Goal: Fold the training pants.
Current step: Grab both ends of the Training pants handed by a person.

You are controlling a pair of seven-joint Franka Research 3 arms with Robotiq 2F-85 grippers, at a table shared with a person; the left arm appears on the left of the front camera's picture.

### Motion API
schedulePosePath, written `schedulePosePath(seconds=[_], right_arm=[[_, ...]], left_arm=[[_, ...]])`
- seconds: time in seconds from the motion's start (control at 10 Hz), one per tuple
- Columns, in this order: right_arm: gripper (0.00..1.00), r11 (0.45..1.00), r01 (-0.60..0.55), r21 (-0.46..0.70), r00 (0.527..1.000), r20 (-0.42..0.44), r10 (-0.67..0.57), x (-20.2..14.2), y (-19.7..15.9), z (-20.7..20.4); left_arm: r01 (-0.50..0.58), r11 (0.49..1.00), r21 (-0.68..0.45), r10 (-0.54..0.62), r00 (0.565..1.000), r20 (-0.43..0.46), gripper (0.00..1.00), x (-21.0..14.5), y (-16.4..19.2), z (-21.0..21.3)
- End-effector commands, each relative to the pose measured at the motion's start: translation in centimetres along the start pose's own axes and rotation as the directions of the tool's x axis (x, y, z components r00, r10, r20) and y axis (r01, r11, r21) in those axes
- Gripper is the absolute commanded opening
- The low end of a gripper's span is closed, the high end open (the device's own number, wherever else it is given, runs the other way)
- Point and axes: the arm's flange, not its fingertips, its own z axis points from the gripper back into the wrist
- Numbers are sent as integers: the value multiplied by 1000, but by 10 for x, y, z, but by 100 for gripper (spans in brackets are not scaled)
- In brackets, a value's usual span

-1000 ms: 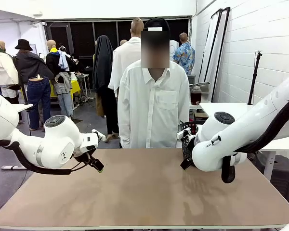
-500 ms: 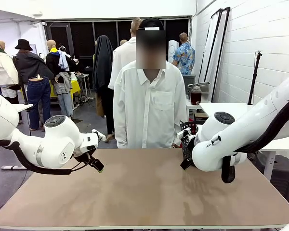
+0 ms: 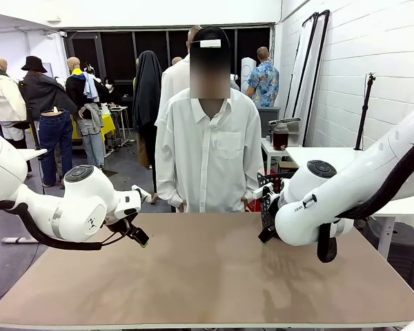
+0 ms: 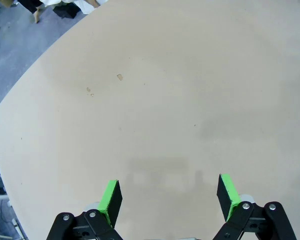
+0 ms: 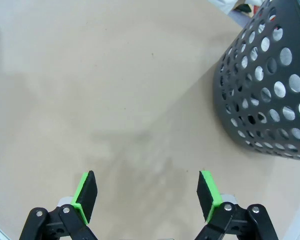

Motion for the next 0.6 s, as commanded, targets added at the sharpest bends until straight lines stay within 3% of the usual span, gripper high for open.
schedulePosePath(seconds=[0.0, 0.3, 0.5], right_arm=[[100, 1000, 0, 0, 1000, 0, 0, 0, 0, 0], [100, 1000, 0, 0, 1000, 0, 0, 0, 0, 0], [100, 999, 37, 32, 999, 6, -37, 10, 0, 12]], left_arm=[[-3, 1000, 0, 3, 1000, 0, 100, 0, 1, 0], [-16, 1000, -7, 16, 1000, 12, 100, 0, 2, 1], [5, 1000, 7, -5, 999, 35, 100, 2, 4, 28]])
